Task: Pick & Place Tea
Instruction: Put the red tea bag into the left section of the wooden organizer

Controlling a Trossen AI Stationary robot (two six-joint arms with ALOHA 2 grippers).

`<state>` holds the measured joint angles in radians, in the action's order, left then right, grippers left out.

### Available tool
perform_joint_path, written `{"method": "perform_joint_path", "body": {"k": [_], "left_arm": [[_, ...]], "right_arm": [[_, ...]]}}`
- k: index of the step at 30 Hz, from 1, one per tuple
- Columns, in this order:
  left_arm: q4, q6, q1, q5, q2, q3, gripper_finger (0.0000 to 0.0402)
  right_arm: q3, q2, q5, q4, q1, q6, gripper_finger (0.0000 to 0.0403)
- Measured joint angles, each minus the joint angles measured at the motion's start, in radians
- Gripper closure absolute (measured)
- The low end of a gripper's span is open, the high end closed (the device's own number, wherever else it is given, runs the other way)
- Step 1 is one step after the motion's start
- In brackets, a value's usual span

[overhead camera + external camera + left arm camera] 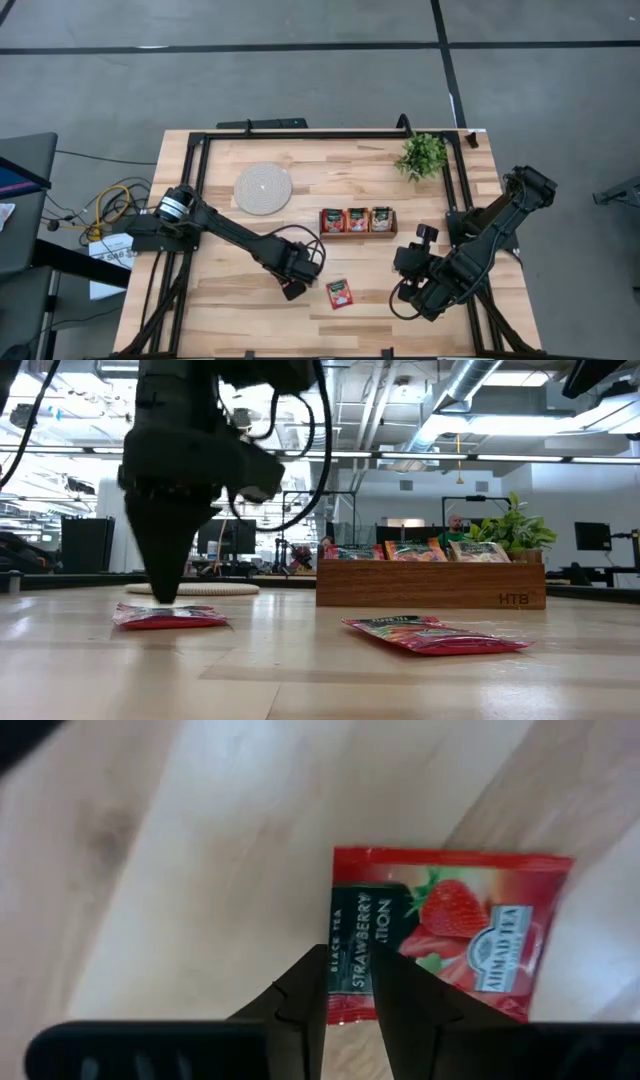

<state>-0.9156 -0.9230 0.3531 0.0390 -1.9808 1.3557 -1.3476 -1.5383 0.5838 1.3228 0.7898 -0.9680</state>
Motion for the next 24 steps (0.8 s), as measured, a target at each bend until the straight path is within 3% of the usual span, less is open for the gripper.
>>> {"method": "perform_joint_path", "body": {"k": [6,19,24], "left_arm": [[0.1,-0.014,0.0,-0.08,0.001,-0.05,0.0328],[0.104,0.03,0.002,-0.075,0.004,-0.061,0.0329],[0.105,0.04,0.002,-0.066,0.004,-0.062,0.0358]], "right_arm": [[0.0,0.0,0.01,0.0,0.0,0.008,0.0327],[0.0,0.0,0.02,0.0,0.0,0.008,0.0327],[0.0,0.0,0.02,0.0,0.0,0.008,0.0327]]}}
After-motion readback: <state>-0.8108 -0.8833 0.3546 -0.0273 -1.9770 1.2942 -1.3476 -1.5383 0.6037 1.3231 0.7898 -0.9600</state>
